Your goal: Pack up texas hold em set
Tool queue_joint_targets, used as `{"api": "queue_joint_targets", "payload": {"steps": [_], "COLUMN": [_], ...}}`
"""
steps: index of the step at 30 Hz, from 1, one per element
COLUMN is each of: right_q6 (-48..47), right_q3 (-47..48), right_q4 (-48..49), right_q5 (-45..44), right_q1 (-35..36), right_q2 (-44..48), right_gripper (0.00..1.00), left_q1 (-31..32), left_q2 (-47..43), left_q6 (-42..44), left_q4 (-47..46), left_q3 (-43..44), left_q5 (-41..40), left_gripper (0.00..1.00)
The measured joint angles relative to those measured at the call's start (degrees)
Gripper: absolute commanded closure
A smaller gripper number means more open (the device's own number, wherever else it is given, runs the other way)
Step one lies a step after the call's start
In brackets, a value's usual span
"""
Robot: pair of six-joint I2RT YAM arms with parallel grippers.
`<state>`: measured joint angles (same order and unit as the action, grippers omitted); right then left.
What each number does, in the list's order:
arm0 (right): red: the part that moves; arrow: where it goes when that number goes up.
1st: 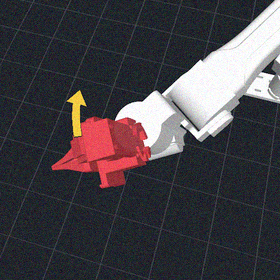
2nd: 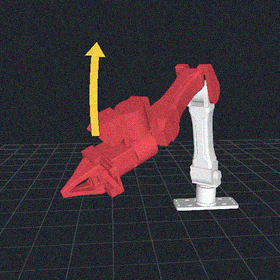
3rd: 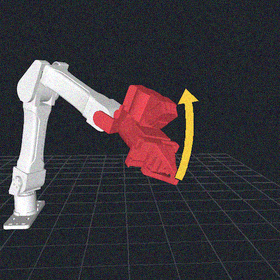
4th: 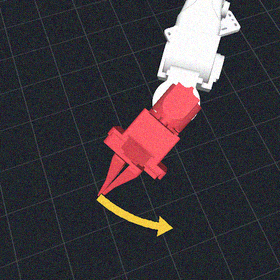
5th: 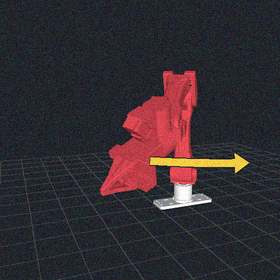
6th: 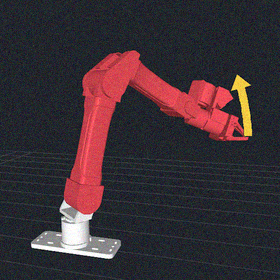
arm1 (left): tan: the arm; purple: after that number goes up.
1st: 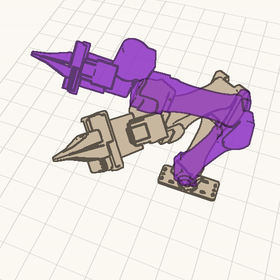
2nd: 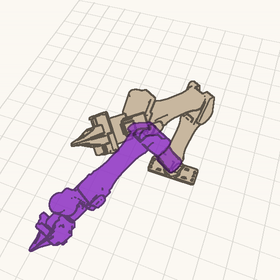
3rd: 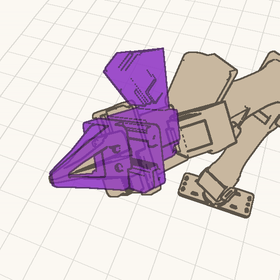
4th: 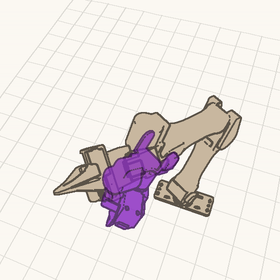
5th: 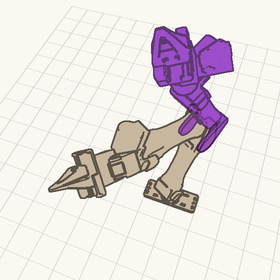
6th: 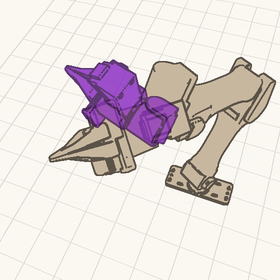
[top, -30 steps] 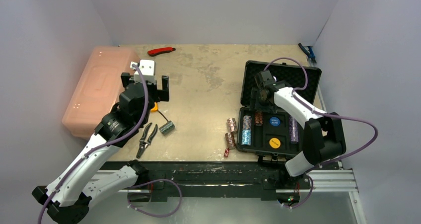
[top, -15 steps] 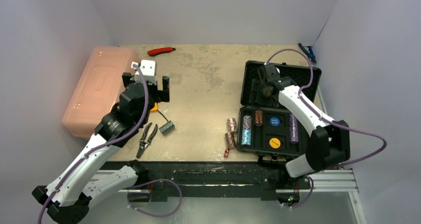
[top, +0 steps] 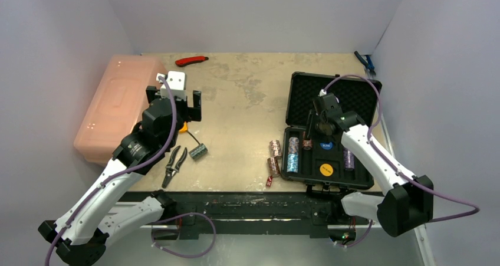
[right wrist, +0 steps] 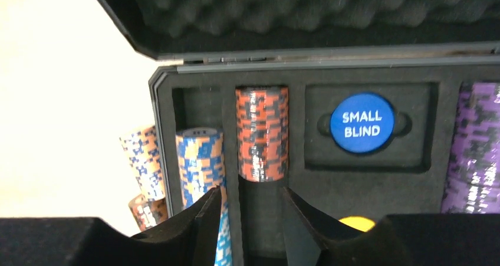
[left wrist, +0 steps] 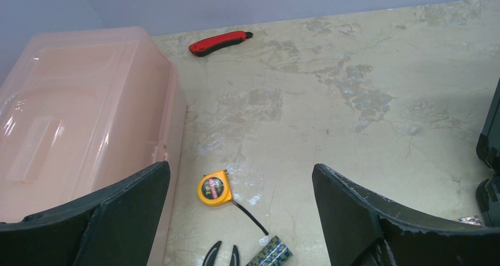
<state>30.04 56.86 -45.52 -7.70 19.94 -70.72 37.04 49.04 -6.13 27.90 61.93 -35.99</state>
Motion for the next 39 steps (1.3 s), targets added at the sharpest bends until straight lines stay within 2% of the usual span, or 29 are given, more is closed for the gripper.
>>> {"api": "queue_joint_targets", "payload": {"steps": [9,14,19,39], "right_q6": [4.96,7.43,8.74,10.14], "right_q3": [-7.3,-10.97,-12.11,-12.26], "right_q4": [0.42,1.31,2.67,5.7], "right_q5": [2.21,2.75,2.69,-0.74], "right_q1": [5.95,7.85,8.26,8.57], "right_q2": [4.55,4.76,4.57,0.48], "right_gripper": [0.77,0.8,0.89,0.96], "left_q1": [0.0,0.0,0.0,0.0], "left_q2": [0.02,0.02,0.02,0.0], "left_q6": [0.85,1.18,1.27,1.27], "left_q4": [-0.02,-0.02,-0.02,-0.02], "left_q3": [0.0,0.0,0.0,0.0], "left_q5": [-0.02,-0.02,-0.04,-0.04], "left_gripper": [0.11,0.12,0.12,0.13]}}
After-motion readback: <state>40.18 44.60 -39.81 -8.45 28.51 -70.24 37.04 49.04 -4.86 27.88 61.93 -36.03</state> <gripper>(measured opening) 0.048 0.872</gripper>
